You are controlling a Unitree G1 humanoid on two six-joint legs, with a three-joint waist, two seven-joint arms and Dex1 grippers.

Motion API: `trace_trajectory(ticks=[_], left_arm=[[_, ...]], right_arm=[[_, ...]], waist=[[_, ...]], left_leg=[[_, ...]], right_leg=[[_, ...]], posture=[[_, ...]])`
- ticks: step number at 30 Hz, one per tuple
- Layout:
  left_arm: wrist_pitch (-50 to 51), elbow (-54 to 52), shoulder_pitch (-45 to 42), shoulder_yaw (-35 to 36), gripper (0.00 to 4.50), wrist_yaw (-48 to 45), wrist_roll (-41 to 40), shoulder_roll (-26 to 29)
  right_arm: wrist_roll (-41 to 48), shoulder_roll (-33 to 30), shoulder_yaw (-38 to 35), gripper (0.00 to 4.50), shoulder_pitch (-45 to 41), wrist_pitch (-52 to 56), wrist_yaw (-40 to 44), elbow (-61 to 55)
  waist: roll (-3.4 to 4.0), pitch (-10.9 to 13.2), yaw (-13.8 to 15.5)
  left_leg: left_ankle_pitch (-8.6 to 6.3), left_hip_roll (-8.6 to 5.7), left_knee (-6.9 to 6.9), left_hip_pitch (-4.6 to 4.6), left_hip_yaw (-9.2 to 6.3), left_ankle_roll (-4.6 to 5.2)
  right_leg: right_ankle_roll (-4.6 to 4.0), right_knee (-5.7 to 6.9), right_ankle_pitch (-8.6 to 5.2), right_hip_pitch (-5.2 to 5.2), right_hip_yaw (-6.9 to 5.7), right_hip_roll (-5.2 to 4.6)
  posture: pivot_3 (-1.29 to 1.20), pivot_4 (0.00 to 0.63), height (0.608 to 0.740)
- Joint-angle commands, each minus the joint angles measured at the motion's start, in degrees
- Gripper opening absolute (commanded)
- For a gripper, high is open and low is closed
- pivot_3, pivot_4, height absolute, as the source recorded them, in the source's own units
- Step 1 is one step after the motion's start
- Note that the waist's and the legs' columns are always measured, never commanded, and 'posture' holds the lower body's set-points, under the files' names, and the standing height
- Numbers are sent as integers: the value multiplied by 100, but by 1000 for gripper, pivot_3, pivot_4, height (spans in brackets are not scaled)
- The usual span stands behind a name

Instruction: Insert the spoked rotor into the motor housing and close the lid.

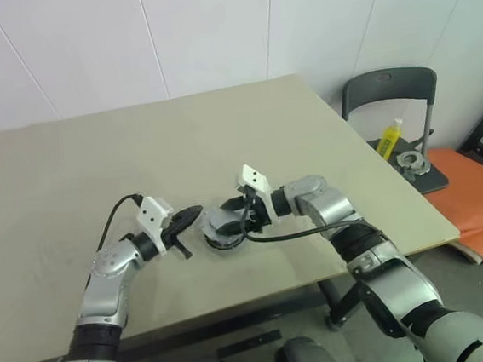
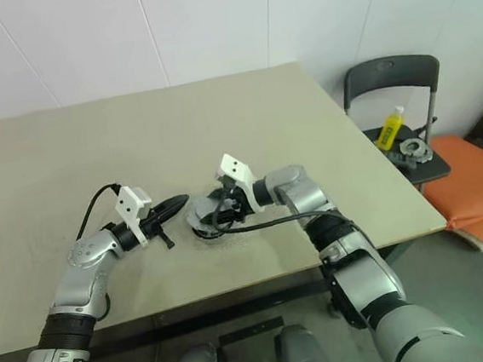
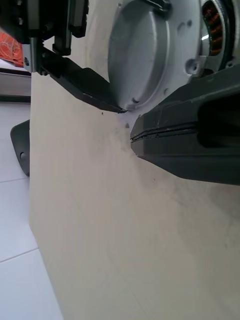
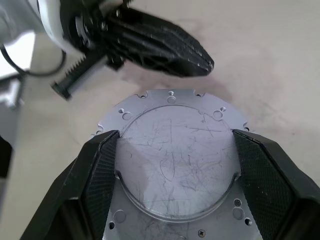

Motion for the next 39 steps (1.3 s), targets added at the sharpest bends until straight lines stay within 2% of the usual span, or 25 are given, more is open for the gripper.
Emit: trace_trajectory(ticks=[1, 9, 13, 17, 23, 29, 39], left_arm=[[-105, -57, -56, 15, 0, 3, 5, -6], [-98, -70, -58, 19, 0, 18, 5, -12], [-95, -61, -61, 13, 0, 17, 12, -11], [-92, -52, -74, 9, 0, 14, 9, -19], [-86, -63, -68, 13, 0, 21, 5, -36], [-64, -102, -38, 1, 0, 22, 18, -52], [-63, -103, -49, -15, 0, 32, 63, -66]], right_arm=[[-266, -92, 150, 3193, -161, -455, -108, 7], [-606, -163, 412, 3193, -141, -690, -155, 130], [-273, -192, 317, 3193, -92, -193, 289, -124], [-342, -361, 431, 3193, -76, -118, 505, -262], [-644, -439, 559, 3193, -96, -487, 244, -136], [-699, -198, 429, 3193, -208, -766, -354, 233], [-780, -278, 576, 3193, -237, -872, -277, 395]], waist=[[0, 0, 9], [0, 0, 4], [0, -1, 10], [-1, 0, 15], [0, -1, 14], [0, 0, 4], [0, 0, 2]], left_leg=[[0, -2, 0, -1, -1, 0], [0, -3, 12, 5, -2, 0], [0, -2, 27, 6, -3, 0], [0, -5, 36, 1, -4, 0], [0, -5, 39, 3, -5, 0], [0, -5, 67, 4, -5, 0], [1, -5, 95, 23, -6, 1]], right_leg=[[0, 0, 0, 0, 1, 0], [1, 10, 1, 8, 3, 0], [0, 17, 1, 13, 3, 0], [0, 17, 0, 15, 4, -1], [0, 20, 0, 15, 4, -1], [0, 38, 1, 21, 5, 0], [-4, 49, -6, 43, 10, 1]], posture=[[0, 0, 740], [0, 0, 740], [0, 0, 740], [0, 0, 740], [0, 0, 740], [0, 0, 740], [0, 0, 740]])
